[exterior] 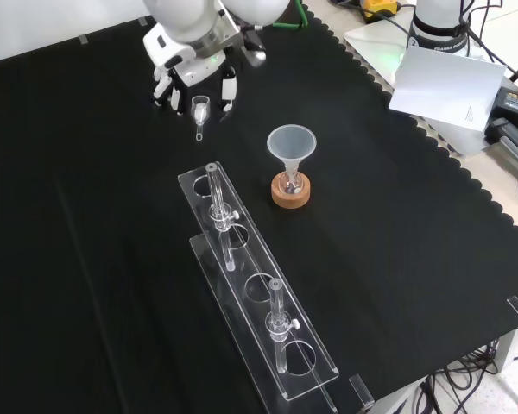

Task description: Pour all the NaCl from the weighing funnel into the round-bottom flask.

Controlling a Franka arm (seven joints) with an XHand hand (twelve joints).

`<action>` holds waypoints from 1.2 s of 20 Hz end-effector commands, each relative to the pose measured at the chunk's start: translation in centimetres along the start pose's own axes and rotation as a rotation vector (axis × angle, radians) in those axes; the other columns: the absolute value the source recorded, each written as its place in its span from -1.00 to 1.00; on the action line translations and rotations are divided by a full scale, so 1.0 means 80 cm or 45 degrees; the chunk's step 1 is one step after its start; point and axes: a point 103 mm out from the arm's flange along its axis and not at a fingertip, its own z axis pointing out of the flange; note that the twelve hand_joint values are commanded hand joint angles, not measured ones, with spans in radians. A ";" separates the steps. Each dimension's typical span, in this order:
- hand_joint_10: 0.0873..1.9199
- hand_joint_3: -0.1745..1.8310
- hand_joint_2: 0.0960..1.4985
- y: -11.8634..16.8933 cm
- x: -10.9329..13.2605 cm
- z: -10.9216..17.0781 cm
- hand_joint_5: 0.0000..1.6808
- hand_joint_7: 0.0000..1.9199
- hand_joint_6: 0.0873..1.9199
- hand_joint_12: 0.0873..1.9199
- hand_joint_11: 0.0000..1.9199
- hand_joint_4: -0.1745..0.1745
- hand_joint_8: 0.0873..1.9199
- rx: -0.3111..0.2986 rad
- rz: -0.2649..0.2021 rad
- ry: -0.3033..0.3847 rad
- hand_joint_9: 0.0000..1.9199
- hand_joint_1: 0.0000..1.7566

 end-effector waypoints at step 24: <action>-0.64 -0.19 -0.21 -0.145 0.049 -0.037 0.56 -0.50 -0.45 0.06 -0.16 1.00 -0.33 0.027 0.008 -0.100 -0.09 0.29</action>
